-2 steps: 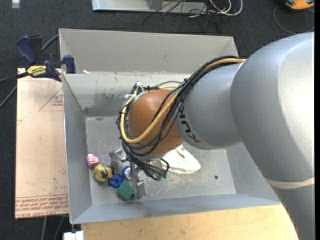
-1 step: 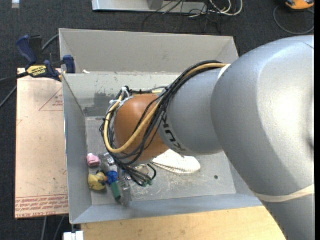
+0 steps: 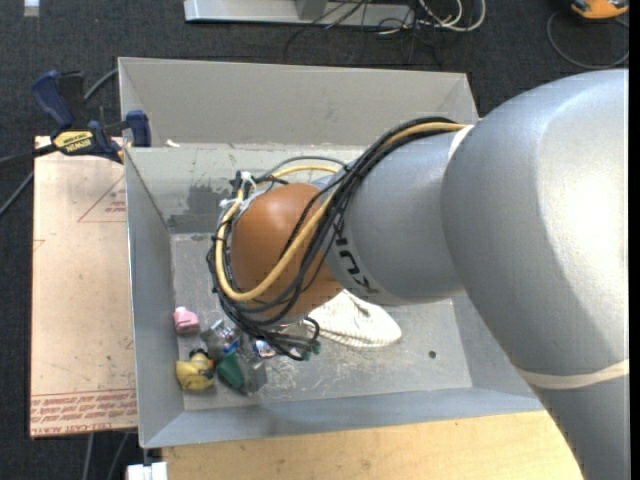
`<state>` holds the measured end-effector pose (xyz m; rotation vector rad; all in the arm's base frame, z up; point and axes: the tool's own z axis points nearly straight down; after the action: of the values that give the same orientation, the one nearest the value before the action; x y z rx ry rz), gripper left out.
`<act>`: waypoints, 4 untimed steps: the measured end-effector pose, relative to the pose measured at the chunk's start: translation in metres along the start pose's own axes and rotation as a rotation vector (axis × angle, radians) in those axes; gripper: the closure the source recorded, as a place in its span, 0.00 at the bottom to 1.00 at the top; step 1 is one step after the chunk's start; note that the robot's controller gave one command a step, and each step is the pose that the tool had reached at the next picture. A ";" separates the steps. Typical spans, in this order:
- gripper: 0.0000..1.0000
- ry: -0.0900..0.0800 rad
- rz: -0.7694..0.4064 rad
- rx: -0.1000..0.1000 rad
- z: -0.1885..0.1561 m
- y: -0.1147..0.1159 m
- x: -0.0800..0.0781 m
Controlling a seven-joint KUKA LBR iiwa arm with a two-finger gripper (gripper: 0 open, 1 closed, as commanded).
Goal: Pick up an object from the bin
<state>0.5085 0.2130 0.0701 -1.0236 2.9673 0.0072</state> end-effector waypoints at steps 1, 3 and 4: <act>1.00 0.001 0.000 -0.001 0.000 0.000 0.000; 1.00 0.001 0.000 -0.001 0.001 0.000 0.000; 1.00 0.000 0.011 -0.002 0.001 0.000 0.002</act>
Offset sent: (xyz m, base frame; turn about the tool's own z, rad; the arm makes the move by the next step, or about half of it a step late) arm 0.0000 0.0000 0.0000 0.0000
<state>0.5069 0.2111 0.0695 -1.0076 2.9738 0.0099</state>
